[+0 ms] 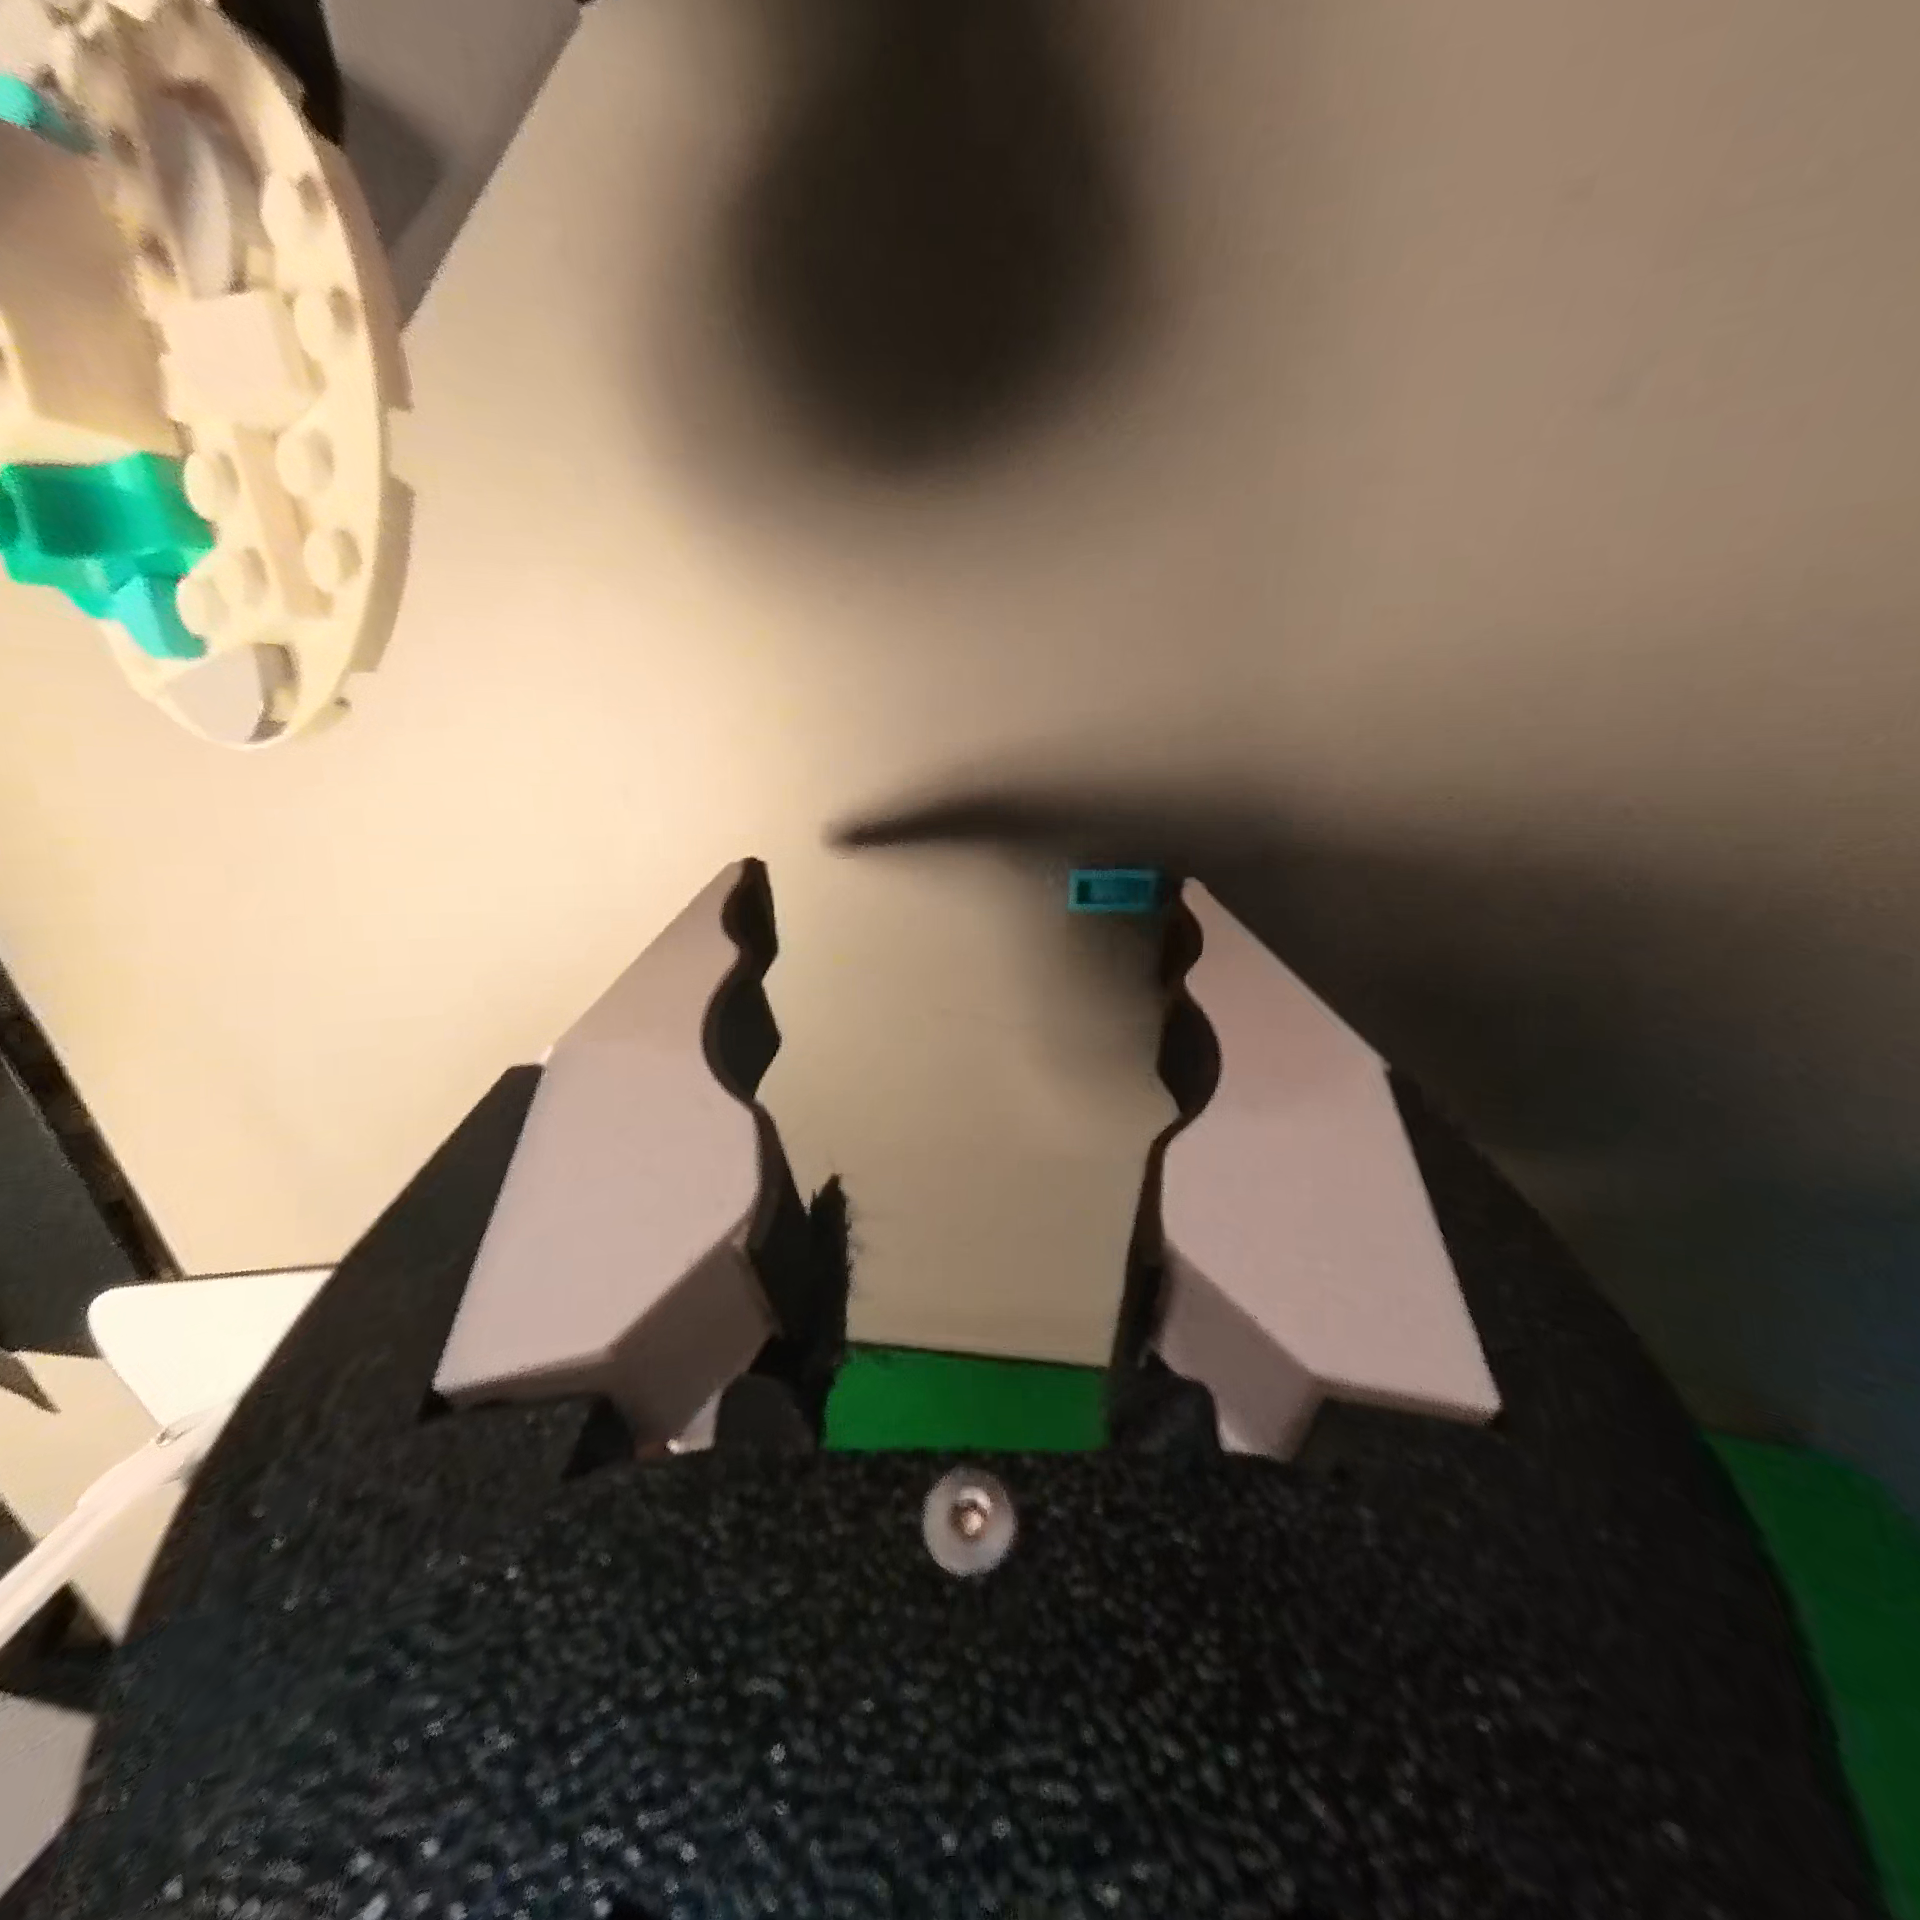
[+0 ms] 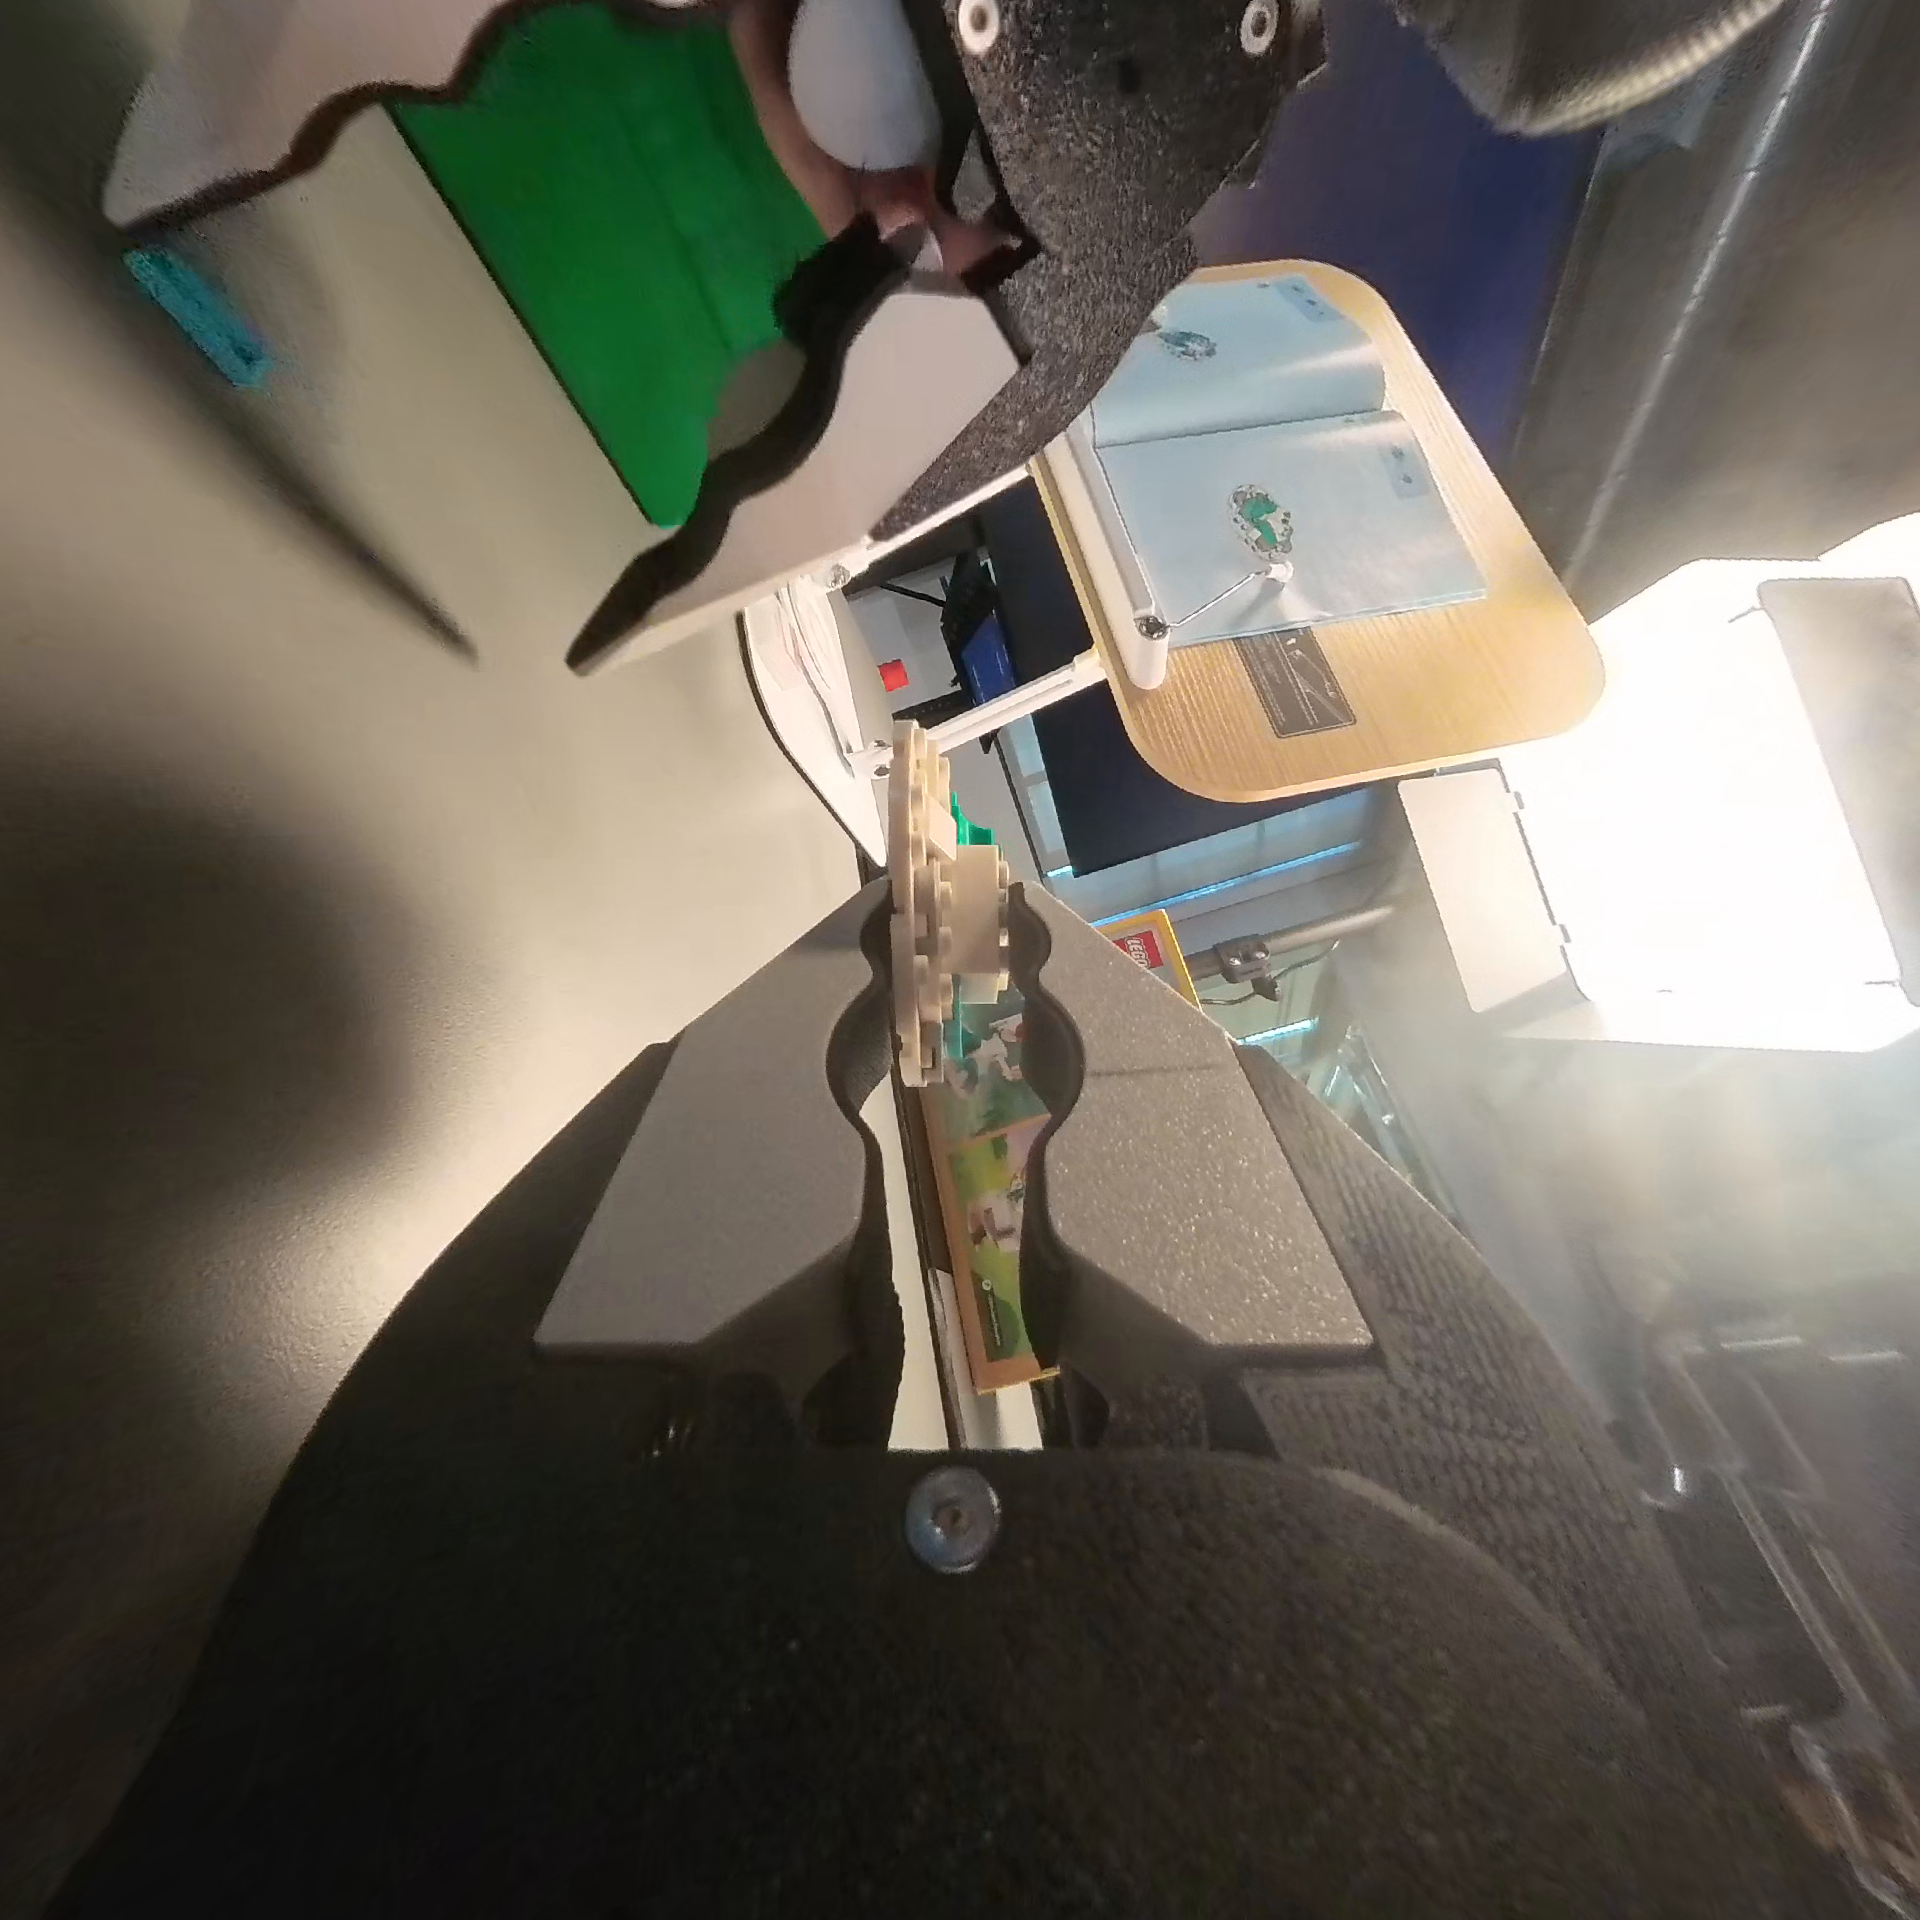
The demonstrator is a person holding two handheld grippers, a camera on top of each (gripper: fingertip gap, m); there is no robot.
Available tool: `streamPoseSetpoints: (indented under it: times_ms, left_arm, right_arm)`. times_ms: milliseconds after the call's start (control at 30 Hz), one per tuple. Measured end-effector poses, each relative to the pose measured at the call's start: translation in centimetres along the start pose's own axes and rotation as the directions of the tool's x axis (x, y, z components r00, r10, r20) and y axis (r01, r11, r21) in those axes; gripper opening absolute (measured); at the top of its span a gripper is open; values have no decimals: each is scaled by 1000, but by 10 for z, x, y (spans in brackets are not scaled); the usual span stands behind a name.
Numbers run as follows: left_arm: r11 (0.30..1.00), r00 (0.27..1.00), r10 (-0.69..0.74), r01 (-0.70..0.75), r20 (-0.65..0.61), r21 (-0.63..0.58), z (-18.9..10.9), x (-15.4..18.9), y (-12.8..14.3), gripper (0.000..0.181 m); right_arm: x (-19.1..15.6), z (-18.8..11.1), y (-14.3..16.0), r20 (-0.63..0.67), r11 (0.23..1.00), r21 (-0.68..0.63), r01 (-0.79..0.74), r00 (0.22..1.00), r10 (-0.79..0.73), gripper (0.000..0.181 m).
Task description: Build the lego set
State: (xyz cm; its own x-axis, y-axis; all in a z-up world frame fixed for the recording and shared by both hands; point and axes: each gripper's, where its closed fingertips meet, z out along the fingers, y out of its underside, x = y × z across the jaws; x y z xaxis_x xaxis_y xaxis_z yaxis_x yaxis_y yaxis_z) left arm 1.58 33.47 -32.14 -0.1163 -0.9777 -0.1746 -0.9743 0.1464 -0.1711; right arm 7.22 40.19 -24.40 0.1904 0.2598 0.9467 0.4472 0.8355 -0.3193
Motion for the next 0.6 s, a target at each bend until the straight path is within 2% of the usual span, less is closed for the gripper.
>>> streamPoseSetpoints:
  times_ms: [133,233,333,433,533,600]
  left_arm:
    - [999,999,-39,39,-1,7,-1,-3,-1,76]
    - [992,994,-109,109,0,60,-15,-7,-5,77]
    - [963,977,-210,202,26,178,-48,-17,-11,73]
    - [904,947,-316,283,57,319,-96,-21,-6,69]
    - [834,892,-431,338,133,436,-142,-17,19,65]
    - [790,843,-509,376,175,485,-161,-8,43,59]
  right_arm:
    - [0,0,-1,-1,1000,4,-3,1000,3,17]
    - [1,-1,0,-1,1000,4,-8,1000,8,17]
    - [1,-1,0,-2,1000,5,-20,1000,20,17]
    - [2,-2,1,-2,1000,4,-26,1000,26,17]
    - [2,-1,2,-6,1000,-3,-28,1000,28,18]
    - [4,-1,4,-13,999,-8,-33,999,33,18]
